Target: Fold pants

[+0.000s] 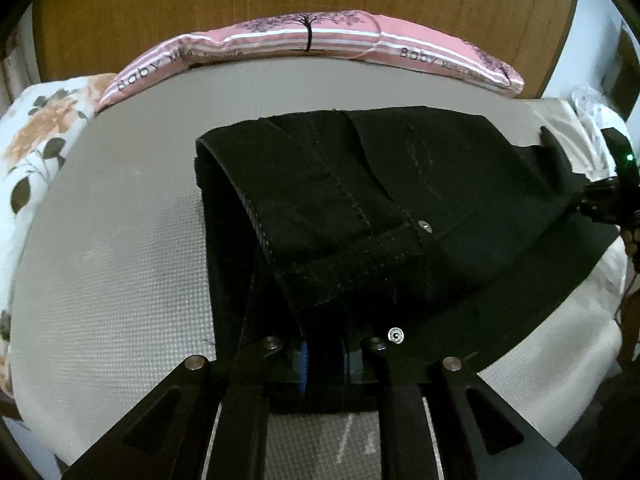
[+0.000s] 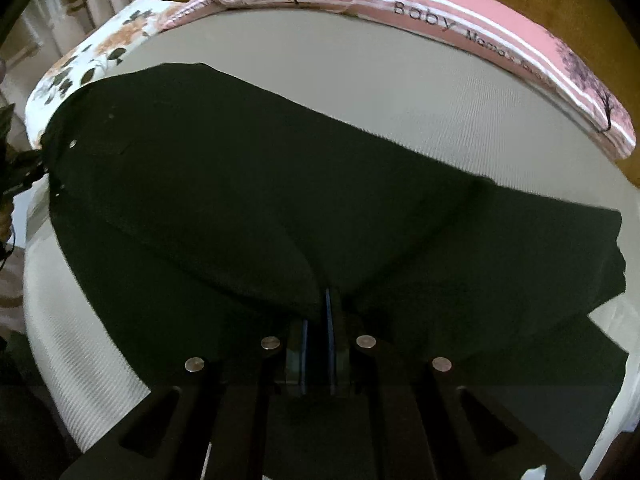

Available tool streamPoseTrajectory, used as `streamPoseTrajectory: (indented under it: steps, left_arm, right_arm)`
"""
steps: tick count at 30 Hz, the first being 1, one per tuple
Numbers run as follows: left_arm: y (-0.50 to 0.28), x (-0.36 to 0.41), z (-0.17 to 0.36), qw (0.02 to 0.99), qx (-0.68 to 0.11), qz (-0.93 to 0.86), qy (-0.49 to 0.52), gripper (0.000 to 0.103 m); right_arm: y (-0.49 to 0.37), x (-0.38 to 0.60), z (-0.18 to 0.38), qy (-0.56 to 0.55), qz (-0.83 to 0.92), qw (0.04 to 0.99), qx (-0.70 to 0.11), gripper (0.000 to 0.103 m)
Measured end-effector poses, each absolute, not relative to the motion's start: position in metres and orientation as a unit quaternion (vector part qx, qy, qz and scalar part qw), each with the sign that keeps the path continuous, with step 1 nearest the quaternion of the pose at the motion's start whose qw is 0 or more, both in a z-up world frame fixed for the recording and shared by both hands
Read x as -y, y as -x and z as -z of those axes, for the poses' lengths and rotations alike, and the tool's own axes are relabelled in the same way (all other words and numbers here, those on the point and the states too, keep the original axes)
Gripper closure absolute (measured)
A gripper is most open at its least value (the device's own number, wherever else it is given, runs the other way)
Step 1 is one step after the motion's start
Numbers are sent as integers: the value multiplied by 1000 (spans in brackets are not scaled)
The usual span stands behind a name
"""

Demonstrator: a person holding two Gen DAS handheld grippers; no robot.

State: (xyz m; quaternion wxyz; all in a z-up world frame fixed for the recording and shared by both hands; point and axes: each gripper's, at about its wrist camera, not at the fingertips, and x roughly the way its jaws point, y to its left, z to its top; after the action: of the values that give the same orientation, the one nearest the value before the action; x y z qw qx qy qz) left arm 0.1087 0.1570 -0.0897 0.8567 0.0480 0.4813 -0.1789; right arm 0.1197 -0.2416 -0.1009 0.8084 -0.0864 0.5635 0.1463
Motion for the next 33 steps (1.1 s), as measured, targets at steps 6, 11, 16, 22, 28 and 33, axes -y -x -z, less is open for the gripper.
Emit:
streamPoseTrajectory:
  steps: [6,11,16,22,28,33]
  left_arm:
    - [-103,-160,88,845,-510,154,-57,65]
    - [-87,-183,80,841,-525,129,2,46]
    - [-70,-202,82,813,-539,146,162,46]
    - [-74,-195,93,796,-525,163,255,46]
    - [-92,-189,97,781,-517,161,311,46]
    - [-98,-192,103,773,-508,146,350,51]
  right_arm:
    - [-113,242,96,70,-122,821,-553,79]
    - [-96,251,81,33,-100,836,-538,66]
    - [-73,269,74,-61,-96,839,-532,64]
    - [-65,291,95,-204,-100,813,-536,62]
    - [-71,305,112,-303,-81,799,-513,62]
    - [-81,321,117,-356,-52,793,-492,62]
